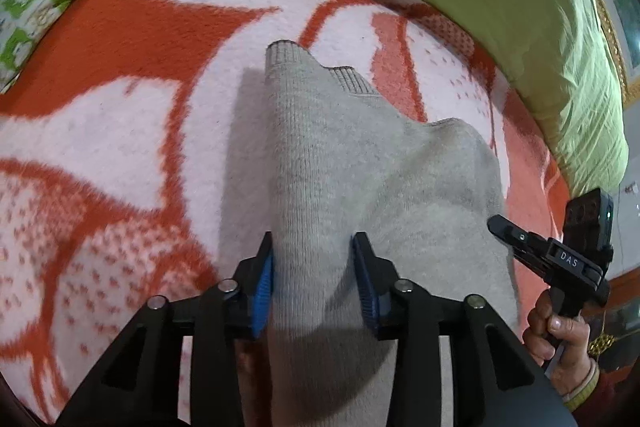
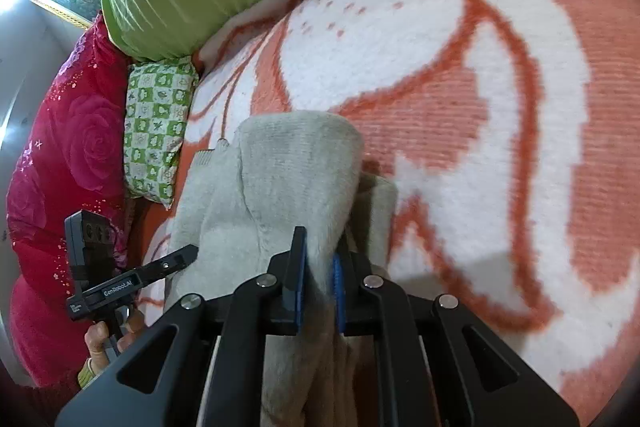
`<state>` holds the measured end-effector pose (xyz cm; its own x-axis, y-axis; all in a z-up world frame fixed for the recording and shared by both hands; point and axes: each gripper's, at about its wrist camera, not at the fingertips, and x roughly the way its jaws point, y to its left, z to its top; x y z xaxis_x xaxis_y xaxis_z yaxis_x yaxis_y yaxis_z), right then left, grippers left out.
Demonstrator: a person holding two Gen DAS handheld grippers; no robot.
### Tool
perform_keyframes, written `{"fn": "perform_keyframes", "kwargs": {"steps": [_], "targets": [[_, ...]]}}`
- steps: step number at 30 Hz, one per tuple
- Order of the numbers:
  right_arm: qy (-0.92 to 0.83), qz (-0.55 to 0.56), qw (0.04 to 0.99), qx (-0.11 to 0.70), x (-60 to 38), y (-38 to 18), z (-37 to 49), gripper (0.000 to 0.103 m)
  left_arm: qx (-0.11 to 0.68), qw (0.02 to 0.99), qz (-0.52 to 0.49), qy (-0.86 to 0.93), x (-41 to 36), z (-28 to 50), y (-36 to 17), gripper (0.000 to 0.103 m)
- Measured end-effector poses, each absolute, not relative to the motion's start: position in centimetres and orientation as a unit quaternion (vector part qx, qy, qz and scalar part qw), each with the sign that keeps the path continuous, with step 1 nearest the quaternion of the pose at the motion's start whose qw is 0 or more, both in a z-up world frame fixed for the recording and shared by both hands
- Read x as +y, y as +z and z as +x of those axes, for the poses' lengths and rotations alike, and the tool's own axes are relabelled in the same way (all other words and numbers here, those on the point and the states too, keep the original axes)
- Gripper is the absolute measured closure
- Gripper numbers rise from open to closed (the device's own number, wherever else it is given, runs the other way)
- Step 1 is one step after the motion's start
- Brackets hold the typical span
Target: Fold small clothes
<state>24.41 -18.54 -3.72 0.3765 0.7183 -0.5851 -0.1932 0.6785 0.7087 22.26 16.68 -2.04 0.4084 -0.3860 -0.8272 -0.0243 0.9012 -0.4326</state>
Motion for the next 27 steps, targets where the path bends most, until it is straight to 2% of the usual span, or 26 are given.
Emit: {"fn": "perform_keyframes", "kwargs": {"steps": [3,6,10,12,13,16,17,18,20,21,25,27], "targets": [[0.275,0.304,0.784,0.467,-20.3,-2.7,22.5,0.077,0.529,0.822,-0.182,-0.109,16.8,20.5,-0.6,0.056],[0.282,0.324,0.783,0.45,-22.2,-1.7,18.6,0.076,0.527,0.825,-0.164,-0.122,16.5,17.1,0.7,0.047],[0.293,0.322,0.771,0.465,-22.6,-1.8,13.0,0.072,0.538,0.82,-0.141,-0.134,16.0,13.0,0.5,0.047],[0.293,0.332,0.759,0.477,-22.4,-2.8,10.7,0.051,0.549,0.812,-0.143,-0.14,15.8,11.1,-0.2,0.047],[0.288,0.333,0.756,0.484,-22.3,-3.4,9.9,0.047,0.553,0.808,-0.147,-0.141,15.7,10.6,-0.6,0.046],[0.28,0.326,0.753,0.499,-21.2,-4.9,8.6,0.046,0.568,0.798,-0.145,-0.138,15.5,9.4,-2.1,0.044],[0.282,0.32,0.753,0.501,-21.0,-5.1,8.4,0.048,0.571,0.796,-0.146,-0.136,15.5,9.2,-2.6,0.044],[0.285,0.302,0.755,0.507,-20.4,-5.3,8.2,0.067,0.573,0.796,-0.143,-0.131,15.5,9.0,-3.1,0.044],[0.289,0.278,0.753,0.522,-19.8,-5.4,8.4,0.094,0.579,0.794,-0.138,-0.127,15.3,9.2,-3.8,0.046],[0.29,0.273,0.757,0.519,-19.8,-5.2,8.3,0.095,0.583,0.791,-0.135,-0.126,15.1,9.3,-4.0,0.049],[0.307,0.235,0.792,0.472,-20.9,-1.3,7.6,0.096,0.584,0.795,-0.102,-0.128,14.3,9.0,-3.5,0.049],[0.296,0.195,0.801,0.483,-20.8,-1.6,7.7,0.096,0.586,0.795,-0.091,-0.128,14.0,9.1,-3.7,0.049]]}}
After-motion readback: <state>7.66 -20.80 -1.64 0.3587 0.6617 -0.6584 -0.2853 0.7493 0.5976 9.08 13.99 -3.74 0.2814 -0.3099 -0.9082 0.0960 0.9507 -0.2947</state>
